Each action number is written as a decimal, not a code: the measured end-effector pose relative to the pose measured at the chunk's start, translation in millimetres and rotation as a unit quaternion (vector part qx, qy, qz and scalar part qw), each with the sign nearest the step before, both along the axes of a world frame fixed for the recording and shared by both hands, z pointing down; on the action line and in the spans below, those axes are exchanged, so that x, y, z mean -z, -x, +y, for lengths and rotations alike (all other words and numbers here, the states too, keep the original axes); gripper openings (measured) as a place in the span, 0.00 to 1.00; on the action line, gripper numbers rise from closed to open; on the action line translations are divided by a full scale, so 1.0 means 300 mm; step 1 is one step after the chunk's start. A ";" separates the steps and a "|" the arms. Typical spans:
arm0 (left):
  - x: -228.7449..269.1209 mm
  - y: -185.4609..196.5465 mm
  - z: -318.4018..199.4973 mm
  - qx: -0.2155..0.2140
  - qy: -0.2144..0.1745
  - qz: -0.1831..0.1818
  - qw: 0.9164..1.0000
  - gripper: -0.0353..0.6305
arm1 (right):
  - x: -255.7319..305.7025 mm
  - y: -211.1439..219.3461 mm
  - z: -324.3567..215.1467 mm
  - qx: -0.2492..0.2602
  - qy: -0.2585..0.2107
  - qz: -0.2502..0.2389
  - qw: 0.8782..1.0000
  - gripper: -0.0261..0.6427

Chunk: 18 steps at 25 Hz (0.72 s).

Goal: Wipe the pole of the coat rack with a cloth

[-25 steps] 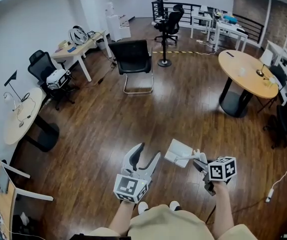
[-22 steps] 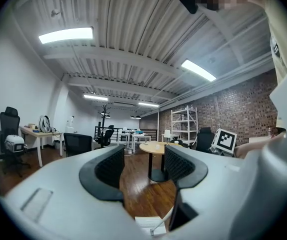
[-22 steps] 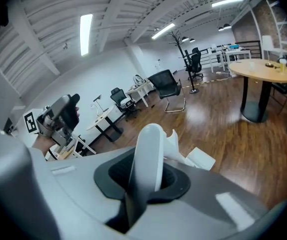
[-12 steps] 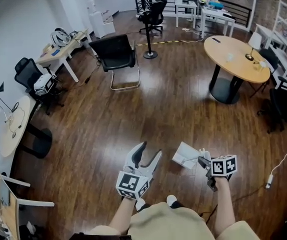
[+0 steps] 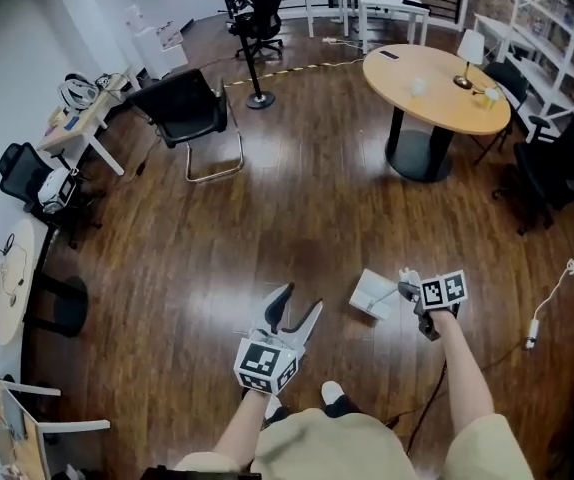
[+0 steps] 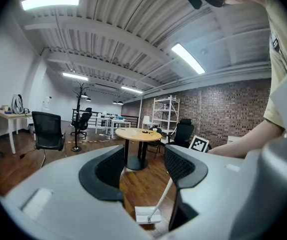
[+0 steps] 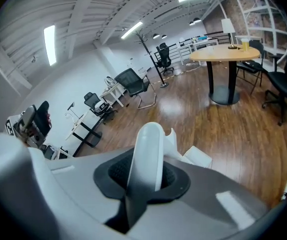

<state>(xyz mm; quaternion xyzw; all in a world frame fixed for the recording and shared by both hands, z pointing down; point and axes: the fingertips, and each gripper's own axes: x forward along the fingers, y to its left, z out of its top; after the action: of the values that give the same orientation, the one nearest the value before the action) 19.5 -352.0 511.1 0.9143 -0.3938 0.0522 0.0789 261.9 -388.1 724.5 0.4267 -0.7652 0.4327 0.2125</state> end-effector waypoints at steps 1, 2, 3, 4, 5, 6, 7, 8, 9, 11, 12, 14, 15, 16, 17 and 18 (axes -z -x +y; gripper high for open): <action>-0.018 -0.016 -0.001 -0.003 0.005 -0.003 1.000 0.40 | -0.042 -0.022 -0.016 0.001 0.007 0.003 1.000 0.08; -0.035 -0.027 -0.001 -0.003 0.011 -0.004 1.000 0.40 | -0.081 -0.039 -0.030 0.002 0.014 0.008 1.000 0.08; -0.048 -0.033 0.000 -0.003 0.017 -0.005 1.000 0.40 | -0.117 -0.053 -0.042 0.001 0.020 0.013 1.000 0.08; -0.058 -0.035 0.003 -0.002 0.021 -0.005 1.000 0.40 | -0.149 -0.065 -0.051 0.000 0.027 0.017 0.999 0.08; -0.066 -0.034 0.005 0.000 0.025 -0.005 1.000 0.40 | -0.181 -0.078 -0.056 -0.003 0.035 0.020 0.999 0.08; -0.073 -0.031 0.005 0.003 0.029 -0.005 1.000 0.40 | -0.210 -0.093 -0.059 -0.007 0.043 0.022 0.999 0.08; -0.077 -0.025 0.001 0.006 0.032 -0.004 0.999 0.40 | -0.236 -0.109 -0.060 -0.010 0.051 0.025 0.998 0.08; -0.080 -0.016 -0.003 0.011 0.035 -0.003 0.999 0.40 | -0.260 -0.122 -0.057 -0.011 0.056 0.027 0.998 0.08; -0.081 -0.004 -0.006 0.017 0.036 -0.002 0.999 0.40 | -0.279 -0.129 -0.051 -0.010 0.059 0.026 0.998 0.08; -0.083 0.022 -0.008 0.025 0.036 -0.004 0.999 0.40 | -0.302 -0.133 -0.040 -0.007 0.058 0.018 0.998 0.08; -0.085 0.032 -0.009 0.028 0.036 -0.005 0.999 0.40 | -0.306 -0.137 -0.036 -0.006 0.058 0.017 0.998 0.08; -0.085 0.047 -0.009 0.032 0.036 -0.006 0.999 0.40 | -0.313 -0.156 -0.019 -0.009 0.068 0.026 0.997 0.13; -0.086 0.053 -0.007 0.034 0.037 -0.006 0.999 0.40 | -0.320 -0.168 -0.005 -0.013 0.075 0.032 0.997 0.29; -0.086 0.059 -0.003 0.035 0.038 -0.005 0.999 0.40 | -0.327 -0.184 0.007 -0.020 0.078 0.041 0.996 0.50; -0.085 0.064 0.001 0.035 0.038 -0.004 0.999 0.40 | -0.329 -0.205 0.016 -0.029 0.073 0.051 0.996 0.66; -0.082 0.069 0.005 0.035 0.036 -0.003 0.999 0.40 | -0.322 -0.231 0.025 -0.037 0.060 0.065 0.995 0.74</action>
<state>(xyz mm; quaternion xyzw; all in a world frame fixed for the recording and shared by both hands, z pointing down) -1.3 -350.4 535.6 0.8965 -0.4233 0.0665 0.1128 331.2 -380.6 821.3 0.4687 -0.7057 0.4570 0.2709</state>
